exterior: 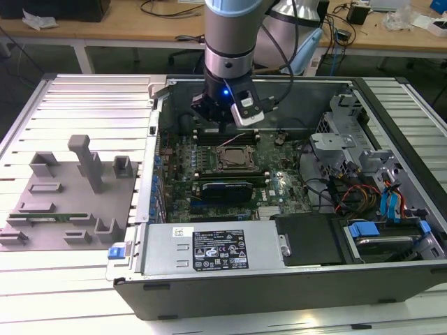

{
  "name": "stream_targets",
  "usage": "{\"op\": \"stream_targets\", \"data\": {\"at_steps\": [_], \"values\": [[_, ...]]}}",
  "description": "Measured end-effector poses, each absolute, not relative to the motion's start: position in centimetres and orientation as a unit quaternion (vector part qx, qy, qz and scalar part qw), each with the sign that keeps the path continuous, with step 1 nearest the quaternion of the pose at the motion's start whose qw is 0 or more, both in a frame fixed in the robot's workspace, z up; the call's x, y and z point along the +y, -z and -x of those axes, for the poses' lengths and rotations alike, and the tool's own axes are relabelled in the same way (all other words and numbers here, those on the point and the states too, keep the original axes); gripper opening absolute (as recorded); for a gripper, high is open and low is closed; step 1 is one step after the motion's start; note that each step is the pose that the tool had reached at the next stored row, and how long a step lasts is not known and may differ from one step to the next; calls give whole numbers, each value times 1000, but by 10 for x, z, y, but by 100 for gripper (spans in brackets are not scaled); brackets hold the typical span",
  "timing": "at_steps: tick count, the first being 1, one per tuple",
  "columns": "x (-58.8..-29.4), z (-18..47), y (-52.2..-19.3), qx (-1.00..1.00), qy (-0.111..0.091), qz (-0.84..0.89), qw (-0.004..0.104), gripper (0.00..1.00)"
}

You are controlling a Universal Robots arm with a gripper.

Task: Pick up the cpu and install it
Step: 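Install the first cpu locking lever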

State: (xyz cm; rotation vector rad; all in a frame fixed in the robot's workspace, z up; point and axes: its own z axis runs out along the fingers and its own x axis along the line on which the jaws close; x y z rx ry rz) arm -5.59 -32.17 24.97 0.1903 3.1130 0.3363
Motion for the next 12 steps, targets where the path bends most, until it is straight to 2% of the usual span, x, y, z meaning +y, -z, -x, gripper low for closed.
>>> {"op": "stream_targets", "data": {"at_steps": [12], "values": [[-322, 42, -231, 992, -107, -72, 4, 11]]}}
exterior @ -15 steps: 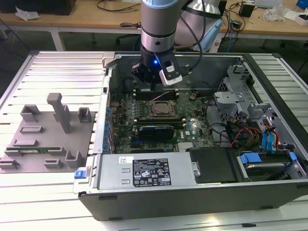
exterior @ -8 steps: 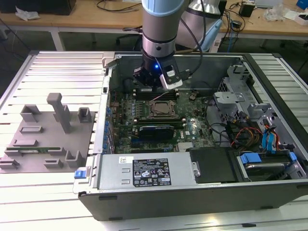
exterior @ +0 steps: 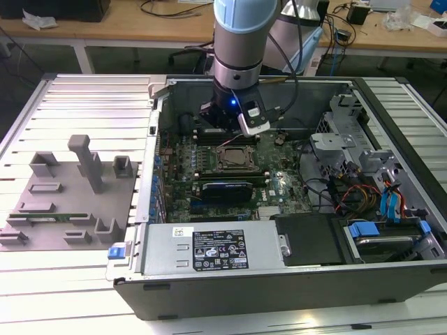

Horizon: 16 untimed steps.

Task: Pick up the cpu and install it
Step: 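Install the first cpu locking lever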

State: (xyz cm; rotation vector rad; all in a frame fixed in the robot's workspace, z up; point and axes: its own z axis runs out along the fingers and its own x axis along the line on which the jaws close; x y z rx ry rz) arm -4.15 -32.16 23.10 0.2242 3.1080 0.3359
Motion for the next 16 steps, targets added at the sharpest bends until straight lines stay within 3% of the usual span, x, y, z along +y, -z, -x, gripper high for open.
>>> {"op": "stream_targets", "data": {"at_steps": [16], "values": [[-313, 36, -220, 986, -107, -127, 10, 11]]}}
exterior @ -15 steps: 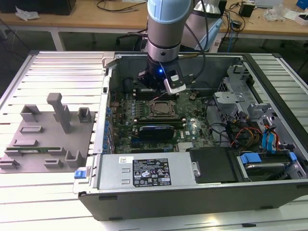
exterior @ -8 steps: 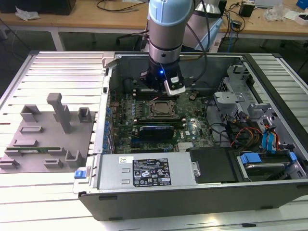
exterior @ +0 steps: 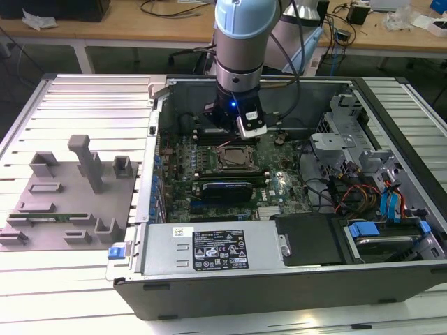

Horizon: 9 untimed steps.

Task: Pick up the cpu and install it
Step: 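Install the first cpu locking lever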

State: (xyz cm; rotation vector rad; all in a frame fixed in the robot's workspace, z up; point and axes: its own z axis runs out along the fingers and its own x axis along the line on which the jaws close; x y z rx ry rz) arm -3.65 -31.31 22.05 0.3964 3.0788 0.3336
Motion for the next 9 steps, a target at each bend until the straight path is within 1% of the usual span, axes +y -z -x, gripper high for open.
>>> {"op": "stream_targets", "data": {"at_steps": [5, 6, 7, 9], "values": [[-310, 36, -216, 986, -107, -127, 10, 11], [-310, 36, -215, 986, -107, -127, 13, 11], [-310, 36, -215, 986, -108, -126, 19, 11], [-310, 36, -214, 986, -109, -125, 25, 11]]}}
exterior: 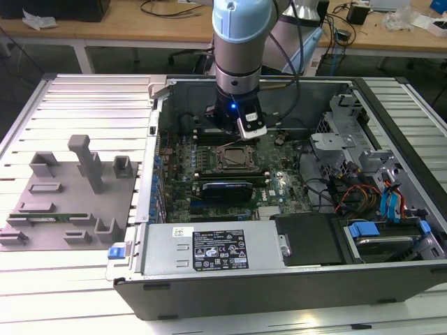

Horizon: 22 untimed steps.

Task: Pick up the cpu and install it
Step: 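Install the first cpu locking lever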

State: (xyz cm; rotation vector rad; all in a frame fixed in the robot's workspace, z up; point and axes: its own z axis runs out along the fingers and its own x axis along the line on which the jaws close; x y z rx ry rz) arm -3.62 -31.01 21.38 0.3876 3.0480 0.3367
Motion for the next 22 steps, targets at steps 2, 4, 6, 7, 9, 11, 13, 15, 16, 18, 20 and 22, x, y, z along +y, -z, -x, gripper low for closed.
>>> {"op": "stream_targets", "data": {"at_steps": [2, 4, 6, 7, 9, 11, 13, 15, 16, 18, 20, 22], "values": [[-310, 36, -213, 985, -110, -124, 38, 11], [-310, 37, -213, 985, -112, -123, 50, 11], [-310, 37, -212, 984, -113, -122, 58, 11], [-310, 37, -211, 984, -113, -122, 59, 11], [-310, 39, -207, 984, -113, -121, 62, 11], [-310, 42, -205, 984, -114, -121, 66, 11], [-310, 43, -204, 984, -114, -121, 67, 11], [-309, 43, -204, 984, -114, -122, 67, 11], [-308, 44, -204, 984, -114, -122, 68, 11], [-307, 44, -203, 984, -114, -123, 68, 11], [-306, 44, -202, 983, -114, -123, 69, 11], [-306, 44, -202, 983, -114, -123, 70, 11]]}}
